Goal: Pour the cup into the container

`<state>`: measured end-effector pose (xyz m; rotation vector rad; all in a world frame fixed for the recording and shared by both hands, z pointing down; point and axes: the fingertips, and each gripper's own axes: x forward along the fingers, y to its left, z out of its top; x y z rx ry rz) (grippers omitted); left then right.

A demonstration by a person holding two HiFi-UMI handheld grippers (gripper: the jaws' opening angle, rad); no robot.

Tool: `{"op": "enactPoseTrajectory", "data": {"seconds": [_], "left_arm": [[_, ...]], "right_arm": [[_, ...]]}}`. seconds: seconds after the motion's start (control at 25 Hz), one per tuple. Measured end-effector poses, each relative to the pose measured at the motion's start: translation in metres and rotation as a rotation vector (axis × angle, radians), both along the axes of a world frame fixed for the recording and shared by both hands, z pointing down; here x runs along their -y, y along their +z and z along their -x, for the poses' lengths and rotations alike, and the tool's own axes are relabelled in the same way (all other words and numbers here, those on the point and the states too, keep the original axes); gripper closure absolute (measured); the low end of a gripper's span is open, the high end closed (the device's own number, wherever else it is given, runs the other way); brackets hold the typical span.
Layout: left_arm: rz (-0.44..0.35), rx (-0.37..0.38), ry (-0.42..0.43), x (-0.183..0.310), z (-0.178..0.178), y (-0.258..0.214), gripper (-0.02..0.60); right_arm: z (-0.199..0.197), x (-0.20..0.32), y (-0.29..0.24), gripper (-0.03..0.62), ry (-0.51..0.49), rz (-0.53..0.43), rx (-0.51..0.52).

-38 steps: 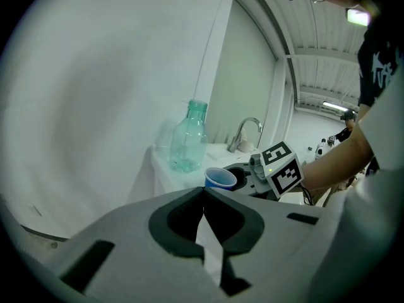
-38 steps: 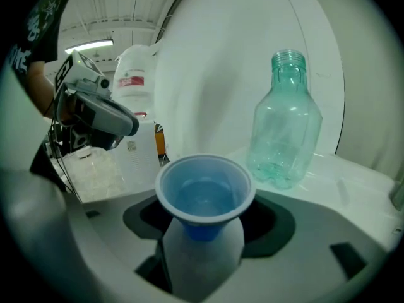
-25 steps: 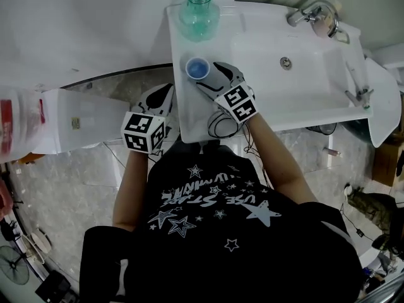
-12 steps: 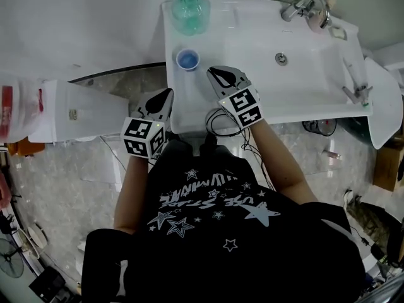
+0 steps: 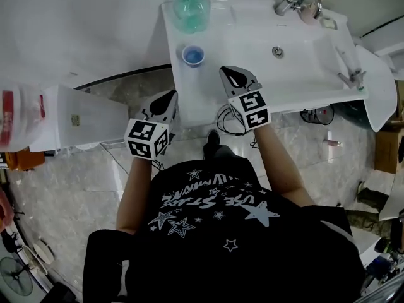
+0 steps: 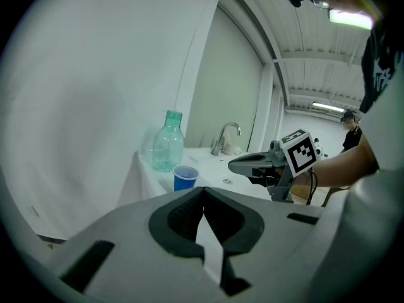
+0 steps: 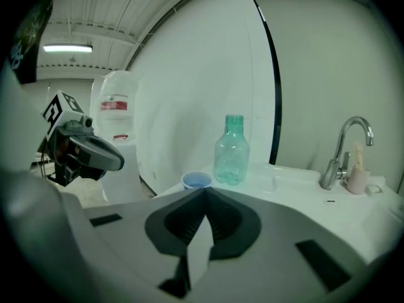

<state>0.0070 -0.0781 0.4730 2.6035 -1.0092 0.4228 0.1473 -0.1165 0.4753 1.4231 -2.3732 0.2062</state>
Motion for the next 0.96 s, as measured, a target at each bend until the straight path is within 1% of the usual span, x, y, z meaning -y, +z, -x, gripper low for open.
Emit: {"op": "enactPoseTrajectory", "data": {"seconds": [0.16, 0.32, 0.52, 0.64, 0.96], "left_arm": [[0.004, -0.015, 0.020, -0.011, 0.026, -0.003, 0.571], [0.011, -0.027, 0.046, -0.025, 0.048, 0.001, 0.571], [0.001, -0.045, 0.084, -0.043, 0.064, -0.002, 0.571], [-0.001, -0.062, 0.093, -0.056, 0.074, -0.006, 0.571], [-0.003, -0.083, 0.106, -0.091, 0.100, -0.010, 0.571]], "right_arm": [[0.008, -0.017, -0.007, 0.588, 0.068, -0.007, -0.013], [0.025, -0.041, -0.013, 0.588, 0.109, -0.018, -0.023], [0.043, -0.067, -0.019, 0.588, 0.143, -0.029, -0.050], [0.053, -0.082, -0.024, 0.588, 0.157, -0.034, -0.056], [0.079, -0.126, -0.032, 0.588, 0.180, -0.045, -0.039]]}}
